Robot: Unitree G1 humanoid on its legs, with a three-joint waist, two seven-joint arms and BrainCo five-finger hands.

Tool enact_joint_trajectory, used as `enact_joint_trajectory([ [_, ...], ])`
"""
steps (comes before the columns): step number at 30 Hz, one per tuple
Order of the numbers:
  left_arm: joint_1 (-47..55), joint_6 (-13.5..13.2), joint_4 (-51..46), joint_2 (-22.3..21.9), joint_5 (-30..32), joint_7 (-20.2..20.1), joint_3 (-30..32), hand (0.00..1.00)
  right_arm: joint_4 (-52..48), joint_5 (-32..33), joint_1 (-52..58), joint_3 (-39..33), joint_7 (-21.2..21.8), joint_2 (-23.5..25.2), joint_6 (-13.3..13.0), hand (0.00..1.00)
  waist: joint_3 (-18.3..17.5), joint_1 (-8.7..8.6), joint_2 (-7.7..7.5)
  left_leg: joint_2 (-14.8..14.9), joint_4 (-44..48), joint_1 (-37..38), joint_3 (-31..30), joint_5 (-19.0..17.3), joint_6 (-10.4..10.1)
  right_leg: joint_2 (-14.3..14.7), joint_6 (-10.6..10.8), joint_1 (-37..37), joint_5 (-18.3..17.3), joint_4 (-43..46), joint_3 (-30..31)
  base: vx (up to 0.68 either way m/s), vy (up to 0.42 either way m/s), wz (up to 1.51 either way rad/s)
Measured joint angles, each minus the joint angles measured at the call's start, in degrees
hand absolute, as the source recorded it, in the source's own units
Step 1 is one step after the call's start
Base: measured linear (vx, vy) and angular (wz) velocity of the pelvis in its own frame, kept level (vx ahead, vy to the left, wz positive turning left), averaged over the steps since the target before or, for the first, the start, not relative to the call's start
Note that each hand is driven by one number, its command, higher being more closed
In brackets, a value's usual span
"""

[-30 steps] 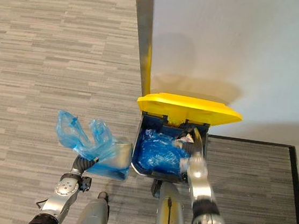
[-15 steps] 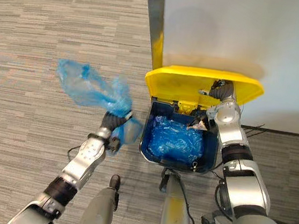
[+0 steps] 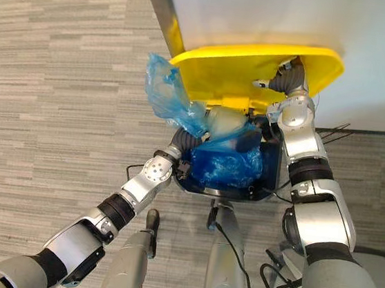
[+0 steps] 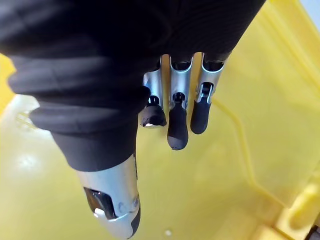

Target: Gather rubbish on tea table into small bin, then transfer packed bag to large trash can.

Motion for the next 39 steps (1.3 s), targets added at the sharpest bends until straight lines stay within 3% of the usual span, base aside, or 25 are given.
enact_joint_trajectory([
  [2, -2.7, 0.6, 3.0, -0.9, 1.4, 0.2, 0.4, 1.00, -0.8, 0.1, -1.2, 0.2, 0.1, 0.4, 0.0, 0.00, 0.8, 0.09, -0.04, 0.6, 0.0, -1.7, 0.5, 0.4, -0.7, 0.7, 0.0, -1.4, 1.0, -1.1, 0.1, -0.01, -0.046, -0.15],
  [3, -4.6, 1.0, 4.6, -2.2, 1.6, 0.3, 1.7, 0.00, -2.8, 1.1, -1.7, 0.2, 0.0, 0.6, 0.1, 0.00, 1.7, 0.08, -0.31, 1.0, 0.4, -2.8, 0.9, 0.5, -0.9, 1.1, -0.3, -2.4, 1.5, -1.7, 0.2, 0.00, -0.050, -0.15],
  [9, -7.4, 2.7, 9.4, -7.2, 4.5, 1.1, 9.2, 0.00, -12.1, 2.3, -2.6, 0.2, -1.4, 2.9, 0.2, 0.00, 3.1, -0.69, -1.03, 2.9, 7.2, -8.0, 5.4, -1.2, -0.7, 2.1, -1.4, -6.7, 2.8, -1.4, 1.4, 0.03, -0.022, -0.24],
  [16, -3.9, 3.6, 10.1, -7.1, 6.9, -0.3, 11.6, 0.00, -17.0, 3.3, -3.2, 1.2, -3.0, 6.9, 0.2, 0.00, 3.2, -1.46, -1.12, 3.9, 8.9, -9.2, 7.9, -2.2, -1.2, 1.6, -1.3, -7.5, 3.5, -1.7, 1.1, 0.02, 0.002, -0.02],
  [18, -3.3, 4.1, 9.8, -7.1, 8.9, -0.4, 11.7, 0.00, -18.4, 3.1, -3.0, 1.5, -3.0, 7.3, 0.2, 0.00, 3.1, -1.51, -1.24, 4.8, 11.0, -10.4, 8.3, -2.9, -0.4, 1.7, -1.4, -7.4, 3.5, -1.0, 0.9, 0.03, 0.001, -0.02],
  [20, -2.7, 4.1, 9.4, -7.1, 10.9, -0.3, 11.8, 0.00, -20.9, 1.9, -1.5, 1.4, -3.1, 6.9, 0.1, 0.00, 3.0, -1.70, -2.08, 3.8, 7.8, -9.3, 8.3, -2.1, -1.5, 0.3, -1.4, -7.1, 3.5, -1.4, 0.8, -0.01, 0.016, 0.33],
  [22, -1.3, 4.3, 8.5, -7.1, 12.7, -0.3, 12.6, 0.00, -22.7, 0.8, 0.7, 1.4, -2.8, 7.2, 0.1, 0.00, 3.0, -1.11, -2.25, 4.1, 14.6, -9.0, 9.2, -2.6, -0.7, 0.2, -1.6, -6.3, 3.6, -1.1, -0.1, 0.06, 0.037, 0.20],
  [23, -0.8, 4.5, 8.3, -6.9, 12.8, -0.2, 14.0, 0.00, -25.5, 0.0, 3.6, 1.4, -2.3, 7.3, 0.0, 0.00, 3.0, -1.26, -2.26, 4.5, 16.0, -8.3, 9.8, -4.5, 0.5, -0.1, -1.8, -5.6, 3.6, -0.5, -1.0, 0.05, 0.060, 0.19],
  [25, -0.1, 4.7, 8.3, -6.2, 13.4, -0.2, 14.2, 0.00, -27.7, -1.4, 8.9, 0.6, -2.3, 7.3, -0.2, 0.00, 2.9, -1.46, -3.55, 4.5, 13.6, -6.8, 9.8, -5.4, 0.5, -1.3, -1.7, -4.2, 3.5, 0.8, -1.7, -0.01, 0.074, 0.43],
  [27, 3.4, 4.7, 6.2, -4.0, 14.0, -0.3, 13.3, 0.00, -28.6, -2.4, 17.1, 0.4, -1.9, 8.3, -0.2, 0.00, 1.6, -0.65, -5.90, 3.2, 10.9, -3.2, 8.8, -4.5, 0.2, -2.7, -1.1, -0.5, 3.1, 0.4, -2.5, -0.05, 0.068, 0.42],
  [32, 12.3, 4.6, 4.2, 4.7, 13.8, -0.3, 13.8, 0.00, -30.8, -5.9, 33.8, -4.8, 0.5, 11.1, -1.5, 0.00, 0.1, 0.83, -7.59, 1.7, 11.5, 2.9, 6.5, -4.7, 0.6, -3.9, -0.7, 7.3, 2.8, 0.0, -3.6, 0.00, 0.077, 0.21],
  [34, 18.8, 4.6, 1.1, 8.3, 13.6, -0.3, 16.3, 0.00, -30.5, -6.5, 42.0, -7.9, 1.6, 13.1, -1.6, 0.00, -0.2, 1.19, -8.08, 0.8, 11.5, 6.6, 7.5, -5.2, 1.8, -4.2, -0.9, 11.3, 4.0, -1.8, -2.8, -0.03, 0.145, -0.18],
  [36, 26.3, 4.1, -2.7, 11.1, 12.5, -0.4, 19.2, 0.00, -30.0, -8.0, 50.4, -8.8, 2.9, 14.3, -2.0, 0.00, -2.0, 1.41, -9.40, -0.8, 12.6, 8.3, 9.4, -5.4, 4.0, -4.9, 0.8, 12.7, 7.2, -4.4, -0.9, -0.07, 0.154, -0.47],
  [37, 30.1, 4.0, -4.3, 11.8, 12.1, -0.7, 21.2, 0.00, -29.8, -8.2, 54.3, -8.9, 3.5, 14.4, -2.2, 0.00, -3.3, 1.59, -9.30, 0.1, 12.4, 8.4, 11.2, -5.5, 5.8, -3.9, 1.8, 12.5, 9.5, -5.8, 0.4, -0.16, 0.100, -0.57],
  [39, 36.5, 3.9, -5.9, 12.5, 11.3, -1.8, 25.1, 0.00, -27.0, -8.3, 60.7, -10.5, 5.3, 16.2, -2.2, 0.00, -4.1, 1.21, -9.03, 0.8, 11.1, 9.1, 12.6, -4.0, 6.7, -4.1, -2.3, 10.2, 4.8, 12.4, 1.9, -0.18, 0.068, -0.35],
])
